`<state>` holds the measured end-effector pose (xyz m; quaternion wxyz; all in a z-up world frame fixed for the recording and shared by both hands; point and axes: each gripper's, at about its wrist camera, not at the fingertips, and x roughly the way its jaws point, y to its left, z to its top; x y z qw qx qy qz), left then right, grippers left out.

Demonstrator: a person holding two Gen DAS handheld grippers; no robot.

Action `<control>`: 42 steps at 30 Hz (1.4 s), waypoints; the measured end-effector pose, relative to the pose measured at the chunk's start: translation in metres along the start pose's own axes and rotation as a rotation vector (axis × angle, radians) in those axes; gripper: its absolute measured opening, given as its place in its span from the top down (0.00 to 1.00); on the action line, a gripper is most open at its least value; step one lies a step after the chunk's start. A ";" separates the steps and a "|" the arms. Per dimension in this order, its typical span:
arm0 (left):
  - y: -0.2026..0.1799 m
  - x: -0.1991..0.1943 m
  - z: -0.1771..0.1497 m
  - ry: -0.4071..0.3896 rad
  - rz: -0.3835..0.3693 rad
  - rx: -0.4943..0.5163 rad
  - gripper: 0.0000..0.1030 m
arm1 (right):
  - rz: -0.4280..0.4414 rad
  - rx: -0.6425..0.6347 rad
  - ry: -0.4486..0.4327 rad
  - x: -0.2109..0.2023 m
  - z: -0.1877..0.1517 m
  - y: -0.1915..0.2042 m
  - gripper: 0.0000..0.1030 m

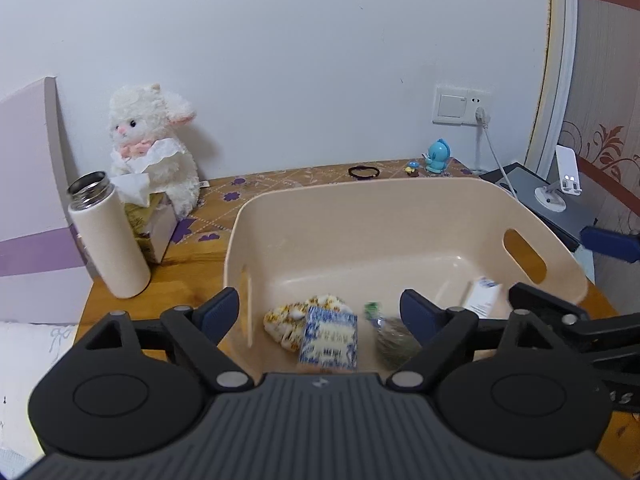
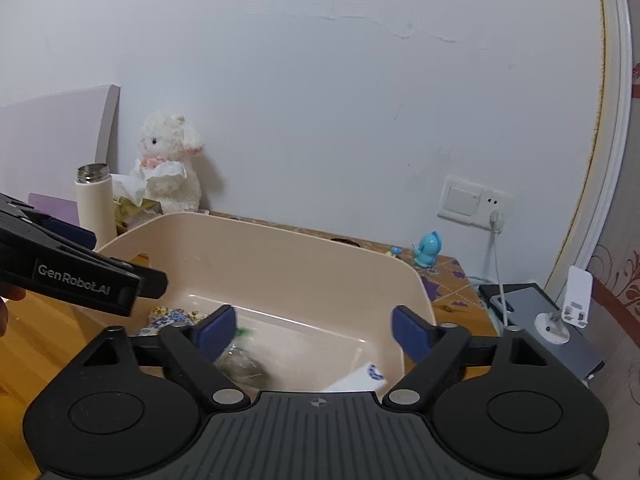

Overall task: Organize objects
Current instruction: 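Carry both held items into the beige bin and open both tools, then grasp the metal hair clip with the left tool while the right tool grasps the black box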

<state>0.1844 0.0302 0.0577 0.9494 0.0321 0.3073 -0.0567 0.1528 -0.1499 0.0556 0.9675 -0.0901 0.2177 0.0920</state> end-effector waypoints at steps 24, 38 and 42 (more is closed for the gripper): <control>0.014 0.001 -0.085 0.145 0.052 0.022 0.14 | 0.059 -0.040 0.182 0.001 -0.080 0.036 0.07; -0.002 0.036 -0.084 0.154 0.021 -0.052 0.14 | 0.091 -0.043 0.220 0.036 -0.087 0.046 0.07; -0.012 0.045 -0.083 0.165 0.006 -0.086 0.14 | 0.109 -0.019 0.225 0.042 -0.089 0.044 0.06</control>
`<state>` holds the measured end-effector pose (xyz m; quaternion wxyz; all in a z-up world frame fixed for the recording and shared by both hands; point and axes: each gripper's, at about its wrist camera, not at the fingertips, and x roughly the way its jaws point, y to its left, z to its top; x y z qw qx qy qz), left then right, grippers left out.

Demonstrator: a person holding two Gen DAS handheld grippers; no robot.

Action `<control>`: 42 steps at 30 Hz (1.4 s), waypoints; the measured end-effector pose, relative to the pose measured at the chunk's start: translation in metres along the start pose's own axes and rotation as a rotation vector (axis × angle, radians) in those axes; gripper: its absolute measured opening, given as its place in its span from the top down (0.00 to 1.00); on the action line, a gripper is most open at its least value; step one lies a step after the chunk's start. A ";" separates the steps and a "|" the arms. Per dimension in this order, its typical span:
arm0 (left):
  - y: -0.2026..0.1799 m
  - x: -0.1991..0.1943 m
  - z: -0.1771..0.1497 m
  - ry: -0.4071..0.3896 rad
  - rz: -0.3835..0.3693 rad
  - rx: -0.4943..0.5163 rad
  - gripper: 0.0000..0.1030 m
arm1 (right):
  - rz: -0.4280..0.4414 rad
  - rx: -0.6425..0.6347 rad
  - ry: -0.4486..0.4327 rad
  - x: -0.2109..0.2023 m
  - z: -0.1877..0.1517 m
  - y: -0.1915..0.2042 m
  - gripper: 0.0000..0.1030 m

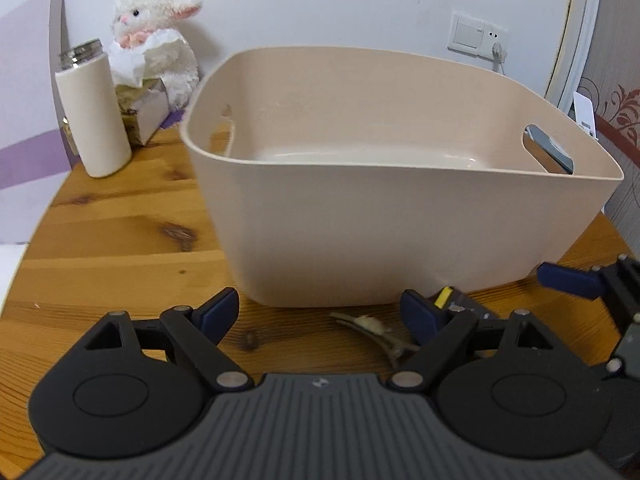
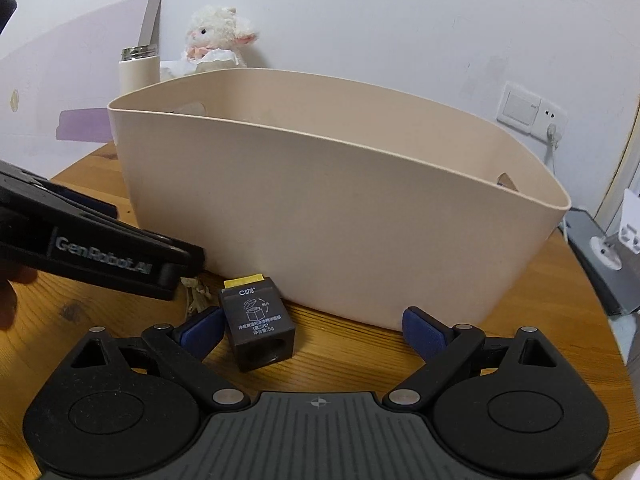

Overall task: Organize objects
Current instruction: 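Grasp the metal hair clip with the left tool while the right tool grasps the black box, then carry both held items into the beige bin and open both tools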

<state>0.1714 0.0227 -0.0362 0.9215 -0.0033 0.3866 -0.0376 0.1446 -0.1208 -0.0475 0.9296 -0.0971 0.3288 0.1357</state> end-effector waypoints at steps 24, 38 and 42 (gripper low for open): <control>0.011 0.001 -0.020 0.032 0.025 0.030 0.65 | -0.004 0.123 0.041 0.003 -0.016 -0.021 0.49; 0.012 -0.038 -0.033 0.002 -0.021 0.095 0.87 | -0.022 0.066 -0.044 -0.045 -0.005 -0.005 0.72; 0.018 -0.062 -0.026 -0.041 -0.052 0.089 0.87 | -0.025 0.059 -0.084 -0.066 0.002 -0.012 0.72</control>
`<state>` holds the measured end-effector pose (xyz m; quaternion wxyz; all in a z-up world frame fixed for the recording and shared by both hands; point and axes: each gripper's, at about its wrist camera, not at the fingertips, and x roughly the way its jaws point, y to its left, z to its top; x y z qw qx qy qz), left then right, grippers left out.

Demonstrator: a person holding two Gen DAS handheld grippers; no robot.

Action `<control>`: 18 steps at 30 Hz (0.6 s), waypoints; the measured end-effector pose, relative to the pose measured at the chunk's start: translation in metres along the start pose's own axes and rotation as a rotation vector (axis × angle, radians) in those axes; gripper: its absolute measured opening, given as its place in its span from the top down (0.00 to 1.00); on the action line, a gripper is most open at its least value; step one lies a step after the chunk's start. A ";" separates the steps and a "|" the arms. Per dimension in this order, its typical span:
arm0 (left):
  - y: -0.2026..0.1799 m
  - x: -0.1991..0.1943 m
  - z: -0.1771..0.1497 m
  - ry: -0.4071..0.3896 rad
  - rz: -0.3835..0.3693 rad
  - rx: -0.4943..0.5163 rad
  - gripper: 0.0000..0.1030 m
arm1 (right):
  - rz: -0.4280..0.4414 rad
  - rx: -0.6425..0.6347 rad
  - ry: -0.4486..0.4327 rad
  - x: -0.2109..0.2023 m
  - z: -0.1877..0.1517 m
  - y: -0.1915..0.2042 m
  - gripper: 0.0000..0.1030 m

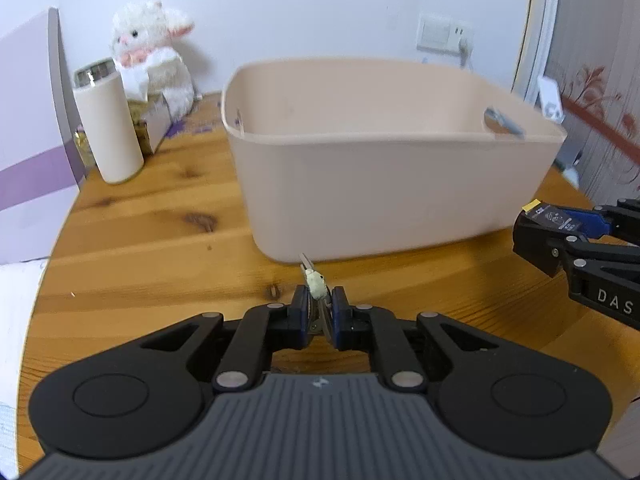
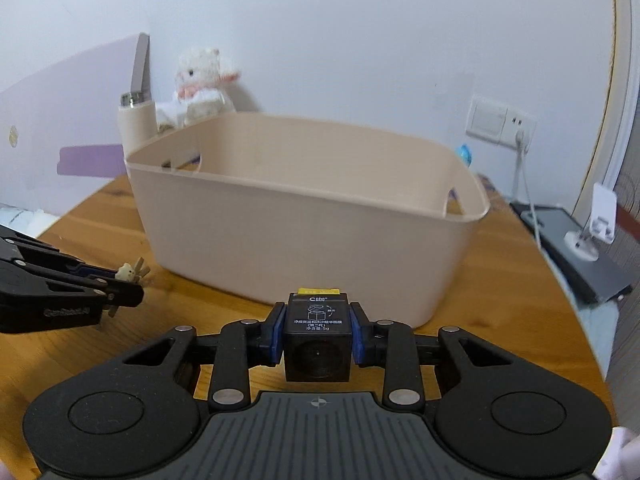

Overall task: Organize objects
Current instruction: 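Carry both held items into the beige bin and open both tools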

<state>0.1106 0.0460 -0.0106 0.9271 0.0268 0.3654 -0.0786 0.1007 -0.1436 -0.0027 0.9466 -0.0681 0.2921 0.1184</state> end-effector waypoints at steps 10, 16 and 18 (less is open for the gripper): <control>0.004 -0.053 0.047 -0.164 -0.025 -0.008 0.87 | -0.021 0.017 -0.161 -0.037 0.042 -0.009 0.72; 0.002 -0.042 0.085 -0.200 -0.009 -0.015 0.87 | -0.047 0.048 -0.219 -0.032 0.071 -0.017 0.72; -0.002 -0.032 0.097 -0.201 0.001 -0.006 0.87 | -0.059 0.059 -0.226 -0.025 0.080 -0.018 0.72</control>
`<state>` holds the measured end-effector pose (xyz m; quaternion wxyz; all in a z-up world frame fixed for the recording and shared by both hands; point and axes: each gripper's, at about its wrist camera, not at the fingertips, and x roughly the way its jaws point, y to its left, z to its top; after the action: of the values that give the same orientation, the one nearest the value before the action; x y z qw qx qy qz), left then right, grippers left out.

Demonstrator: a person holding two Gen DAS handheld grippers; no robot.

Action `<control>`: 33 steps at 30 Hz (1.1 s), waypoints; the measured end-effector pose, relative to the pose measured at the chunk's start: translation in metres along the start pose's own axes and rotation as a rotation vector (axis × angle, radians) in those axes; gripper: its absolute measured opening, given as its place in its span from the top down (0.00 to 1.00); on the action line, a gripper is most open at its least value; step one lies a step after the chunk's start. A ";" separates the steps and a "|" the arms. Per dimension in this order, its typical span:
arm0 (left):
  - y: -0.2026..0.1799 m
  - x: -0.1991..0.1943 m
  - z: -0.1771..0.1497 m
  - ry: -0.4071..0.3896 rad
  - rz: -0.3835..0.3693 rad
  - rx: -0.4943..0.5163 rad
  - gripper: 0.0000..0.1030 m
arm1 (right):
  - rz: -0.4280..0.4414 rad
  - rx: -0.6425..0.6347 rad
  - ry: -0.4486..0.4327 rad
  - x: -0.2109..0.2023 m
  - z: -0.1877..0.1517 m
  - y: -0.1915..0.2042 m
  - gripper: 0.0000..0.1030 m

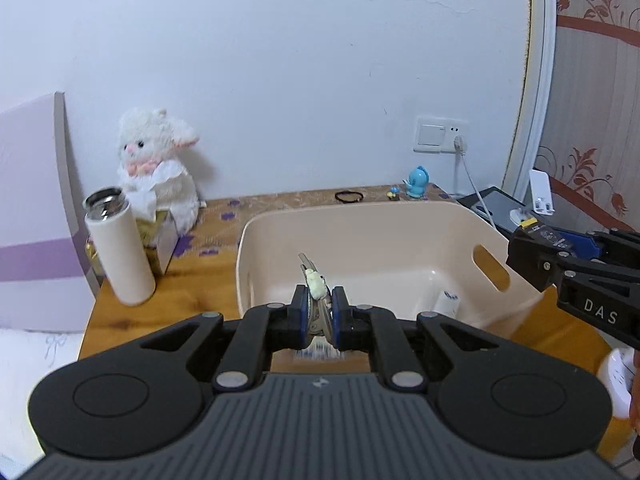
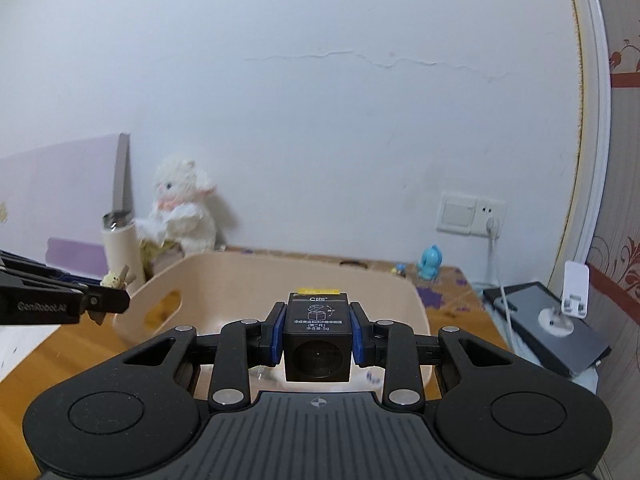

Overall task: Organize objects
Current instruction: 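Carry both held items into the beige bin and open both tools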

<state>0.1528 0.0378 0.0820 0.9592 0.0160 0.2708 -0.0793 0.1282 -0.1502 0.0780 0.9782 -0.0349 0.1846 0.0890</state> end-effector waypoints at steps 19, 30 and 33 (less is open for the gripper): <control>-0.022 0.109 -0.014 0.226 0.072 0.060 0.86 | -0.089 0.027 0.227 0.092 -0.021 -0.003 0.61; -0.023 0.051 -0.006 0.135 0.089 0.054 0.26 | -0.082 0.062 0.191 0.045 -0.008 -0.007 0.25; -0.022 0.036 -0.008 0.132 0.085 0.039 0.26 | -0.084 0.077 0.203 0.030 -0.008 -0.007 0.24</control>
<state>0.1755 0.0116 0.0569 0.9413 0.0513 0.3311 -0.0426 0.1537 -0.1527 0.0600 0.9579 -0.0139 0.2845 0.0369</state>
